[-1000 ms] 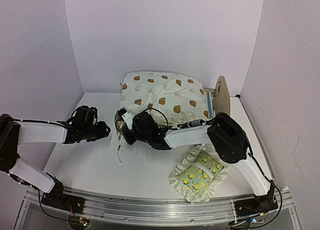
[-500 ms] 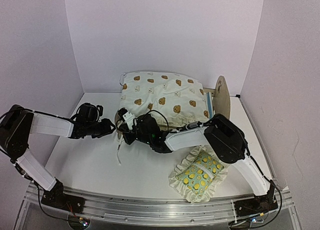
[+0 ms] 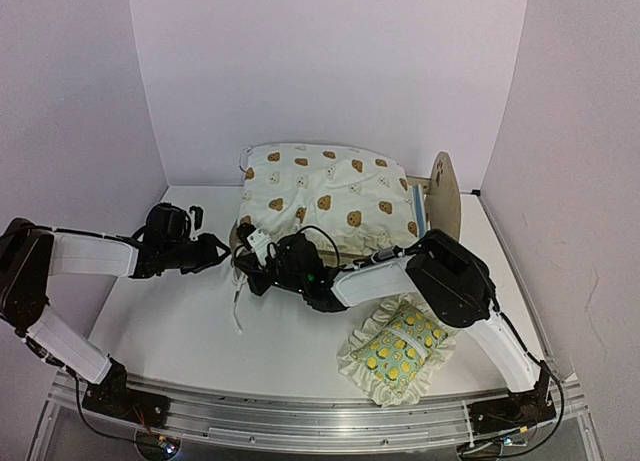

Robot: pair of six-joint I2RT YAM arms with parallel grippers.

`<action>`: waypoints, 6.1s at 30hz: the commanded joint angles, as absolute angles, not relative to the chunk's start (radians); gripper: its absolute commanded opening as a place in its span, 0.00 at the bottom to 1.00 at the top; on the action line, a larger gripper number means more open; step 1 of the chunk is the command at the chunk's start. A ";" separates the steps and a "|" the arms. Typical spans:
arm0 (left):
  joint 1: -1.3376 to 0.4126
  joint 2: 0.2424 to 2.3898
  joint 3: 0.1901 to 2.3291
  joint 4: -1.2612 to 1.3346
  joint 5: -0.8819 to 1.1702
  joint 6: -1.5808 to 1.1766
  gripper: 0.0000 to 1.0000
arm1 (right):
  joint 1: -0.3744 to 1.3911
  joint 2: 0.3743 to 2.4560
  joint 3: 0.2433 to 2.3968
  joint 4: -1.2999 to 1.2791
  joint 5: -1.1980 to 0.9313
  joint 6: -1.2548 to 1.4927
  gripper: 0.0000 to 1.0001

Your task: Set up the pet bed

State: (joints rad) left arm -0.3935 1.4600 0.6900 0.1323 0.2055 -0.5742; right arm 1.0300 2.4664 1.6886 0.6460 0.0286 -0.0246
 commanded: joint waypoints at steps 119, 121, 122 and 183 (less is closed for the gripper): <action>-0.465 1.454 0.611 0.579 0.348 -0.410 0.45 | 0.937 2.419 1.648 0.802 -0.151 0.376 0.00; -0.466 1.457 0.605 0.598 0.332 -0.407 0.44 | 0.936 2.419 1.651 0.802 -0.153 0.381 0.00; -0.465 1.459 0.606 0.603 0.327 -0.404 0.44 | 0.936 2.419 1.652 0.802 -0.155 0.384 0.00; -0.481 1.669 0.597 0.983 0.213 -0.370 0.00 | 0.936 2.388 1.624 0.846 -0.188 0.503 0.00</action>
State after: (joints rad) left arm -0.4824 1.6867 0.5682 0.9249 0.2488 -0.3731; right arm 0.9306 2.4344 1.6346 0.8475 -0.1667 0.4917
